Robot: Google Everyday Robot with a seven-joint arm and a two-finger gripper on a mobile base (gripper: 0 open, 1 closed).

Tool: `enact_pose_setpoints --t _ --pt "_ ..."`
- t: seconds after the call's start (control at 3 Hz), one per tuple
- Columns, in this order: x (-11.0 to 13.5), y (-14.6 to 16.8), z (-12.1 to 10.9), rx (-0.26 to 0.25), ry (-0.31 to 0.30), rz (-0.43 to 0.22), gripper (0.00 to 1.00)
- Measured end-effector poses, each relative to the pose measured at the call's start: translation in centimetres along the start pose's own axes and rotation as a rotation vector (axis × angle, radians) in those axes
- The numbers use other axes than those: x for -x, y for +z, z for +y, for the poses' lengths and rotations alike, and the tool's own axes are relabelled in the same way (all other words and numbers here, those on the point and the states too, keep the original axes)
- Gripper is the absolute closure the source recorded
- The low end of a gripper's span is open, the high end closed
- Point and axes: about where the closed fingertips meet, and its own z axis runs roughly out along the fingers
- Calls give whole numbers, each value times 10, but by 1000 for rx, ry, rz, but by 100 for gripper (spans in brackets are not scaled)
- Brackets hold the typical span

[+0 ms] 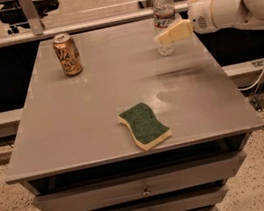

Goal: Pick water bottle

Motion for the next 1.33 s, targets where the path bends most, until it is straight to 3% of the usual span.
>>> enact_pose_setpoints --t 0.33,0.67,1.33 --pt "2 25 5 24 32 -51 0" --pt "-2 44 5 37 57 -70 16" --pt "-12 53 -1 39 72 -105 59"
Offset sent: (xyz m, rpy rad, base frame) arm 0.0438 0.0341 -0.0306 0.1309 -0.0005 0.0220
